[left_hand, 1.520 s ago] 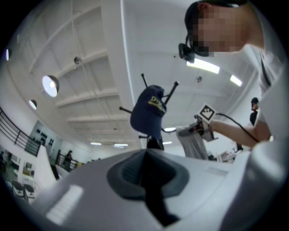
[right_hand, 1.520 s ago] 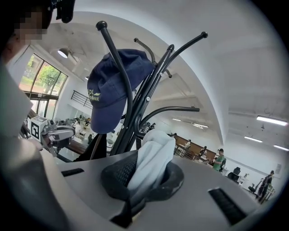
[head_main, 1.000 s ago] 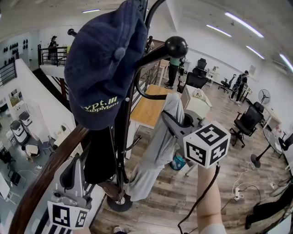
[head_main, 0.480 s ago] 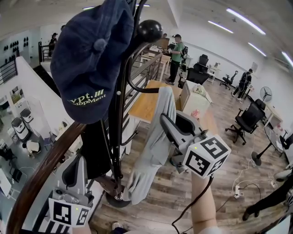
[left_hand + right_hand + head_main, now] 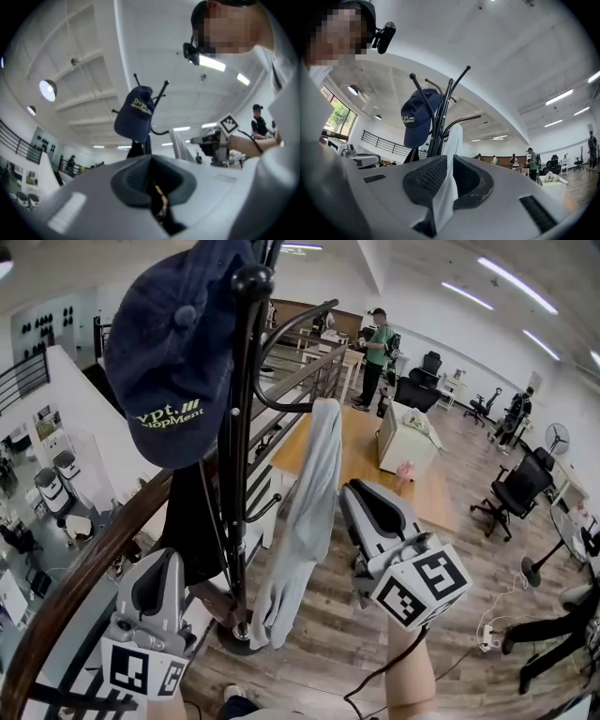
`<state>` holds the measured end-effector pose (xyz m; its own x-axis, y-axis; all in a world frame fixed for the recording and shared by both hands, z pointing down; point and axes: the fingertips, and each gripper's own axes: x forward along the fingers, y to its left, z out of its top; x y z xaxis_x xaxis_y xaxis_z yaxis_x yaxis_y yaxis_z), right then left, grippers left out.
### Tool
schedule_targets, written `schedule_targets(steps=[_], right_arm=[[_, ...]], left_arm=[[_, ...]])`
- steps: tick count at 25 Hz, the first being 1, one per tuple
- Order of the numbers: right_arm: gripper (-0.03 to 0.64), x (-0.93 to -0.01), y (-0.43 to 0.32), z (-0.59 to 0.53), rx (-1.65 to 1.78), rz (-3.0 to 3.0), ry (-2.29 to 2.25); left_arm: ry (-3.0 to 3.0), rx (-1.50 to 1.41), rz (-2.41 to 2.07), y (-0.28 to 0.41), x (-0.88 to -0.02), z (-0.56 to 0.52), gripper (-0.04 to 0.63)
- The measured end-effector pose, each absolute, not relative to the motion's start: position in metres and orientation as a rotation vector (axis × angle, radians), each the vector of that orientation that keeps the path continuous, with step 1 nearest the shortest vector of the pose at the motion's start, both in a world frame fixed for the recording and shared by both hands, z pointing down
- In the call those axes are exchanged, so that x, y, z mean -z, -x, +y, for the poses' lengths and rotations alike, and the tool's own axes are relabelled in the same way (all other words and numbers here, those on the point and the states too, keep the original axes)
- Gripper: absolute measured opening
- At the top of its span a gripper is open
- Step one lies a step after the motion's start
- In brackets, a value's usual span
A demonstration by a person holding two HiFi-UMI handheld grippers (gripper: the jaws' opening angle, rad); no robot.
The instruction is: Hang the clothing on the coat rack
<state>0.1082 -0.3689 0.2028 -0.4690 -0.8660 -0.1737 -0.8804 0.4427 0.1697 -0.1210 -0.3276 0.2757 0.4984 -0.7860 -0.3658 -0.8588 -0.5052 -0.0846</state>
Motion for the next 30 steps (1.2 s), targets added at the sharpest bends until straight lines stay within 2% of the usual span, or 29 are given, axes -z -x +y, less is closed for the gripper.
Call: schedule_targets(steps=[3,30], right_arm=[[0.002,-0.209,-0.113,-0.358,-0.379,2.595,1.599],[0.002,-0.278,-0.158,-0.304,-0.330,2.530,1.790]], left_arm=[[2.485,-0.401,1.395,0.114,-0.274,-0.320,0.005],[2.510,-0.304,1.367,0.063,-0.280,-0.280,0.005]])
